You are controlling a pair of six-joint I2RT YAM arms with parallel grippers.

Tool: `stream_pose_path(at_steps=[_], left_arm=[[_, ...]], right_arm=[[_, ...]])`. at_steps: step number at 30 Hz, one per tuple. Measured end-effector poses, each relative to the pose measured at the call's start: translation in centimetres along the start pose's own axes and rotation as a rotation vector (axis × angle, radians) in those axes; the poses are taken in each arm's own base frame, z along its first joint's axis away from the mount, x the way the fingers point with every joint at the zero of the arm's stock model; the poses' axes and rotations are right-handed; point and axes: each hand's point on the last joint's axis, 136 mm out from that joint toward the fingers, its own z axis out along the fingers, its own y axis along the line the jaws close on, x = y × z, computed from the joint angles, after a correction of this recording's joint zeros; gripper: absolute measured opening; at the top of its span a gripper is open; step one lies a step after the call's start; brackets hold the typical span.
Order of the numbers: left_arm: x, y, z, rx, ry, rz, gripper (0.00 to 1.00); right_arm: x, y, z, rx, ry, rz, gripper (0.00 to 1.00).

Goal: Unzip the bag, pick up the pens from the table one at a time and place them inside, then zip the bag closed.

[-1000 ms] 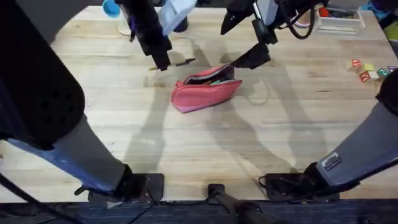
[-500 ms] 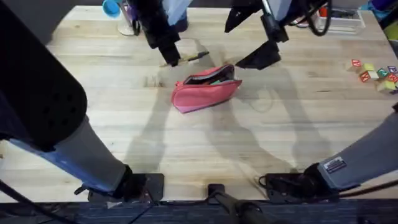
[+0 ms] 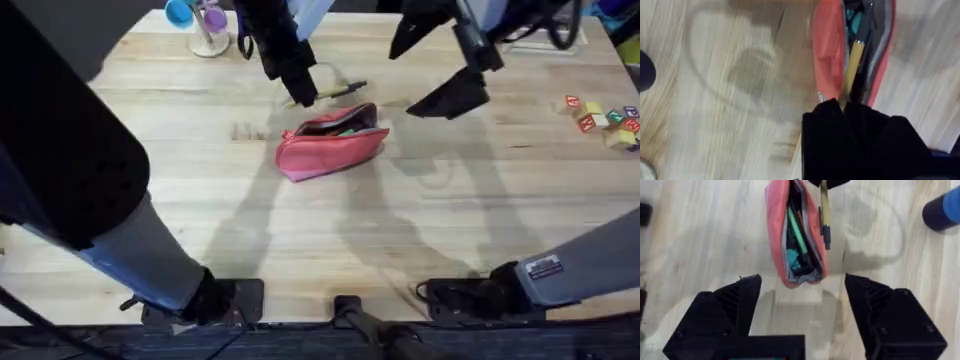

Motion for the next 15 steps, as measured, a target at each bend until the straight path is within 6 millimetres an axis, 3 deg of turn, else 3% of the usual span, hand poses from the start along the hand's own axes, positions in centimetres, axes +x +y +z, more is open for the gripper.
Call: stream_pose_path(at_steps=[9,15], left_arm=[[-1.5,-1.3,0.4,0.037,-0.041,0.032,0.042],[-2.9,-3.0,1.1,0.064,-0.034,0.019,0.042]], right_arm=[[0.2,0.7,-3.5,0.086,0.012,0.025,0.996],[0.5,0.8,-4.3,0.108,0.016,0.036,0.996]])
